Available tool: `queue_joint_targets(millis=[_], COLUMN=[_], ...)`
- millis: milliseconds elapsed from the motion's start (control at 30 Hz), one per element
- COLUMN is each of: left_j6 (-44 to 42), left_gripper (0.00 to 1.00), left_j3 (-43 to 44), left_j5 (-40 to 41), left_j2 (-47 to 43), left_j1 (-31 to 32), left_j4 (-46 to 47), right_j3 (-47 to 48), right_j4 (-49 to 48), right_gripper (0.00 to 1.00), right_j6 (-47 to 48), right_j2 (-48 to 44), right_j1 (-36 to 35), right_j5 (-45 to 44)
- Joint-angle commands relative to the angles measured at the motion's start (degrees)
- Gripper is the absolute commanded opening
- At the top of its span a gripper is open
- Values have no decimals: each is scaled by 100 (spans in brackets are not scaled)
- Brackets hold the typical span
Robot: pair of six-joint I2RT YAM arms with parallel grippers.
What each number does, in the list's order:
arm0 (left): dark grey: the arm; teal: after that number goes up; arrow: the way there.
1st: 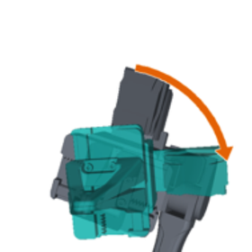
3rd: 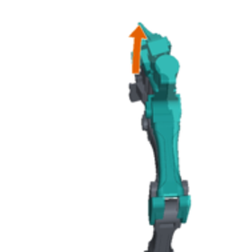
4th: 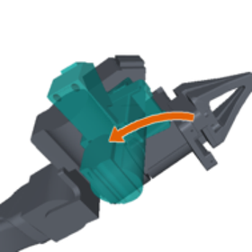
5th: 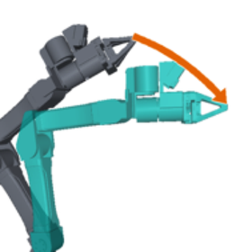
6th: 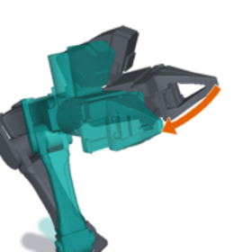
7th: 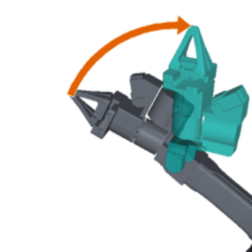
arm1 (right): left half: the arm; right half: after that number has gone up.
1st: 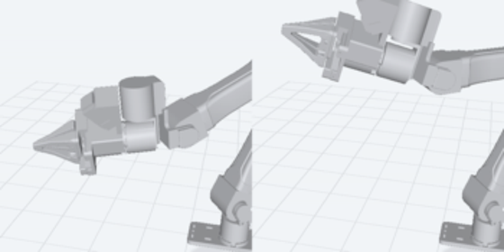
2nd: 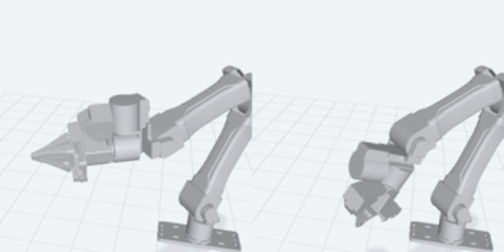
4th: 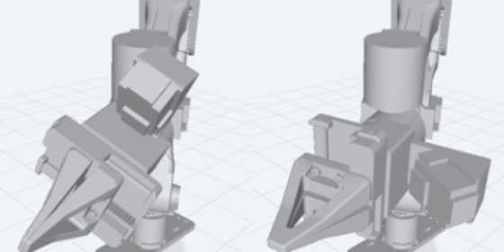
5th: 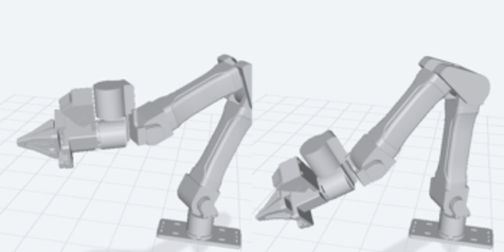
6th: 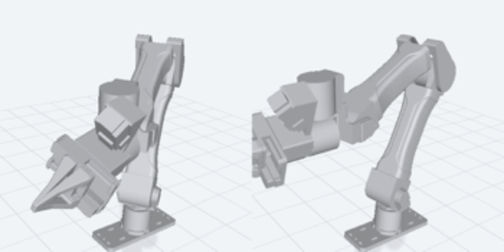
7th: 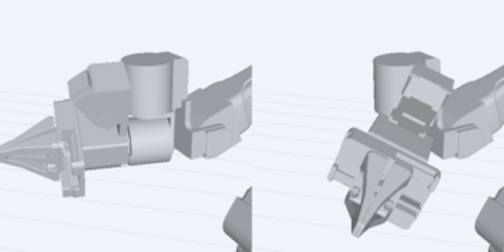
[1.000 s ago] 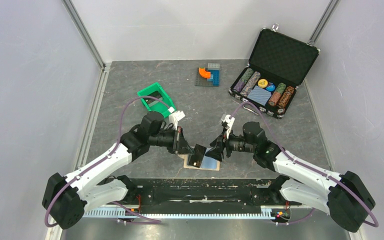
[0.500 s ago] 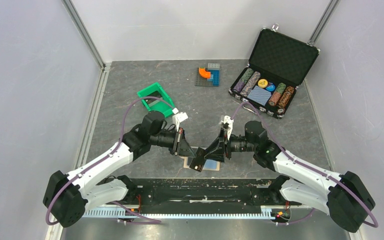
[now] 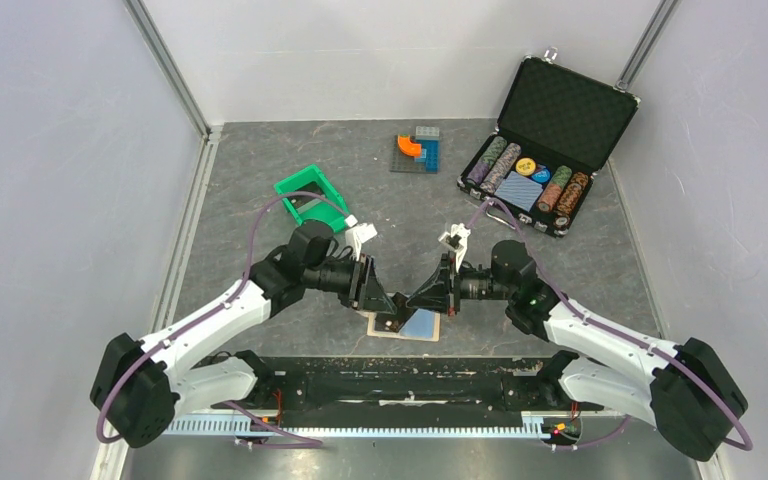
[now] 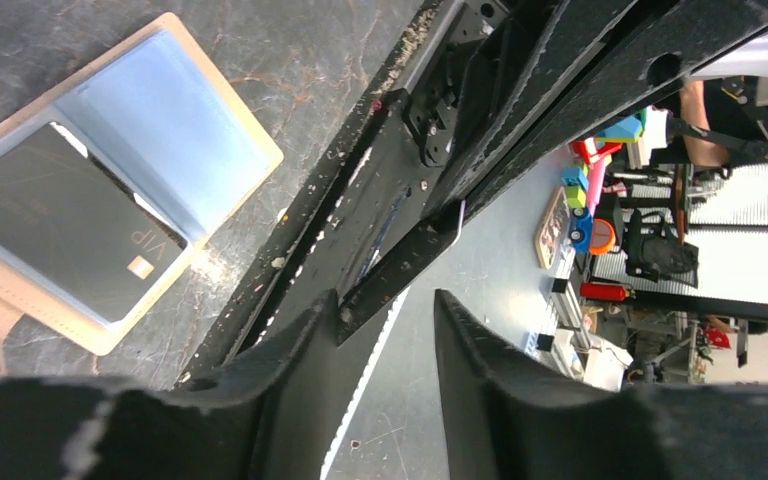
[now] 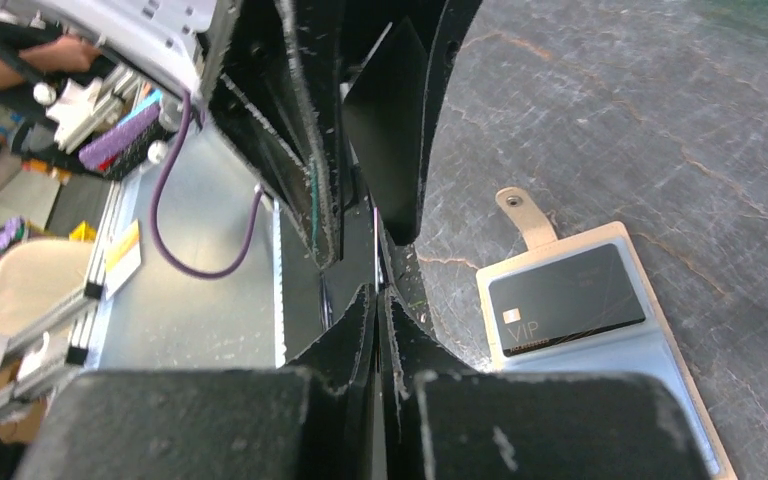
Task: Take the credit cards out of the card holder
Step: Remove the credit card from the card holder, then place the credit card in the storage box.
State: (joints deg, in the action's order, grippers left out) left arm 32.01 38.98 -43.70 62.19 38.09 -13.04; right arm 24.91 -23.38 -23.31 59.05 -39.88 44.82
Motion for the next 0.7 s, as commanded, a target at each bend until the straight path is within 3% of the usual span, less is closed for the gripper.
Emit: queue_joint_targets(millis=[0, 100, 367, 667], left_j6=[-86, 222, 1237, 2545], left_gripper=[53, 59, 62, 60], left_j3=[264, 123, -493, -1171], left_j5=[611, 892, 869, 611], left_j2=[-283, -548, -1082, -851], left_j1=[-124, -281, -478, -478], left_j4=[71, 336, 1731, 3829], right_j3=[138, 73, -336, -817], right_j4=[-588, -831, -1970, -2861], right_gripper=[0, 0, 0, 0], right_j6=[-797, -1224, -2516, -3550], right_j2=[-119, -255, -456, -473], right_j1=[65, 115, 427, 434], right_j5=[-509, -869, -1350, -2197])
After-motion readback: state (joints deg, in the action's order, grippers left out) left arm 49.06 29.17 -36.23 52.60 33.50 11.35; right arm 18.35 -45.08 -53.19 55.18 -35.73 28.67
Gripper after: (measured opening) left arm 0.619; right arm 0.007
